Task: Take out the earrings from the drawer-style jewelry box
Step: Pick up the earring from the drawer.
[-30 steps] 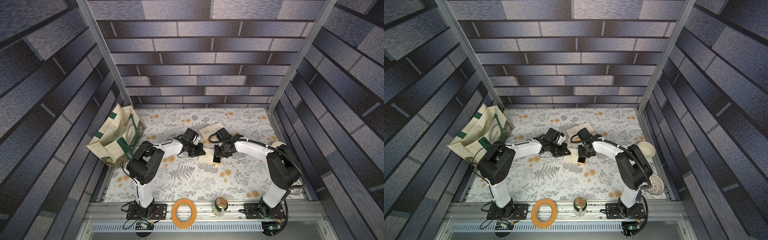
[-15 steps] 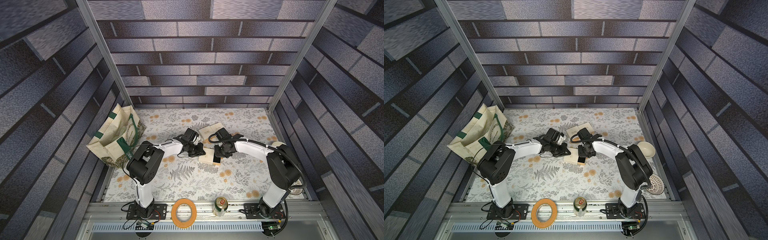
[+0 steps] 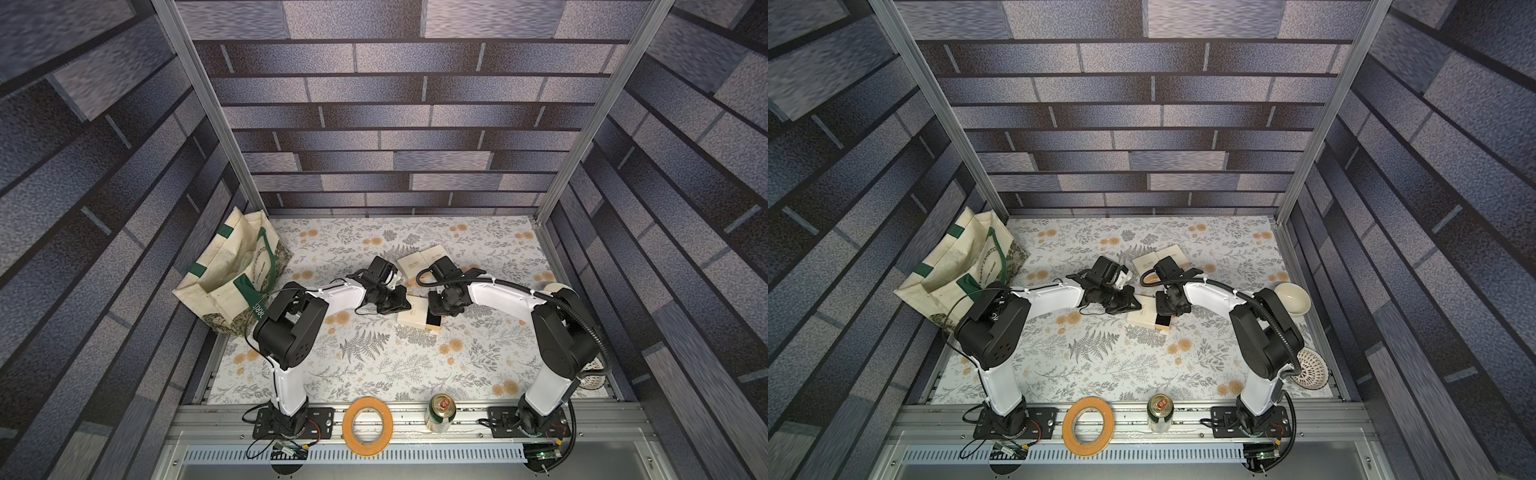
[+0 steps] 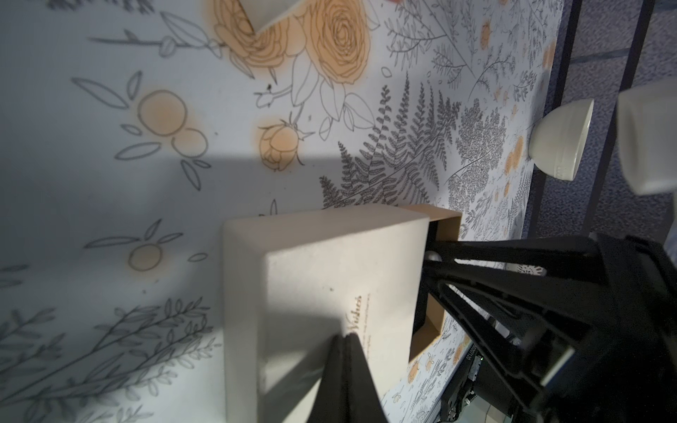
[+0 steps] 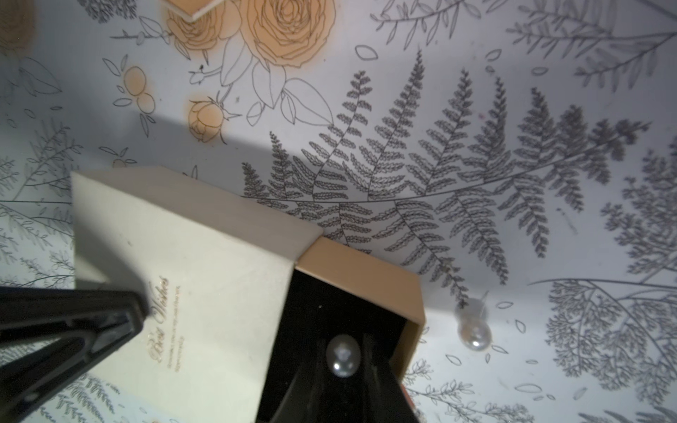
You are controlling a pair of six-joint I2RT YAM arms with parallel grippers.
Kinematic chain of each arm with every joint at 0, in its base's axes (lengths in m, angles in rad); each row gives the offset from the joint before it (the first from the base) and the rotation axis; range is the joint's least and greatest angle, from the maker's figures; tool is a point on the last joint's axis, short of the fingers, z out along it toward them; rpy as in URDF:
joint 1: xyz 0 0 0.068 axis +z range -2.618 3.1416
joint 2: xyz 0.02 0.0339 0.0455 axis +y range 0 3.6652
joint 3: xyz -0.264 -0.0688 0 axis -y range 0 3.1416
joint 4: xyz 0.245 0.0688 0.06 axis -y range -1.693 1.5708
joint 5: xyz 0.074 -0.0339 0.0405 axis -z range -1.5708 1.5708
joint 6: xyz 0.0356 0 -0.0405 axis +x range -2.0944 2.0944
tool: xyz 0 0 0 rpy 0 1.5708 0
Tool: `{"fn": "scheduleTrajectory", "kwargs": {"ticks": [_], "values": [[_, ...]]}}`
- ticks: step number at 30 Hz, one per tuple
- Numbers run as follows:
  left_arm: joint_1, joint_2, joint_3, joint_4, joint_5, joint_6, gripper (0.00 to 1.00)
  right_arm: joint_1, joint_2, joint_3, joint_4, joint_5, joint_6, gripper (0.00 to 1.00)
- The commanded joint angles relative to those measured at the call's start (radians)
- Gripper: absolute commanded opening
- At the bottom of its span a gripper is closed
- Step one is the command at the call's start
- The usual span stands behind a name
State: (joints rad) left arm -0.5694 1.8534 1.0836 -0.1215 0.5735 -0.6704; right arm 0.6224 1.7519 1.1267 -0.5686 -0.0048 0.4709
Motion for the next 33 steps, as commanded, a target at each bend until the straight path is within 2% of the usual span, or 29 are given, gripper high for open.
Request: {"fn": "scheduleTrajectory", "kwargs": {"ticks": [1,16,33], "values": [[0.002,0.055,-0.039,-0.063,-0.087,0.007,0.00,0.007,0.017,0.021,-0.030,0.007,0.002,0.21],[0.002,0.055,-0.035,-0.073,-0.087,0.008,0.00,0.007,-0.003,0.015,-0.014,0.011,-0.004,0.10],[0.003,0.053,-0.036,-0.076,-0.089,0.009,0.00,0.007,-0.058,0.016,-0.031,0.023,-0.010,0.04]]}}
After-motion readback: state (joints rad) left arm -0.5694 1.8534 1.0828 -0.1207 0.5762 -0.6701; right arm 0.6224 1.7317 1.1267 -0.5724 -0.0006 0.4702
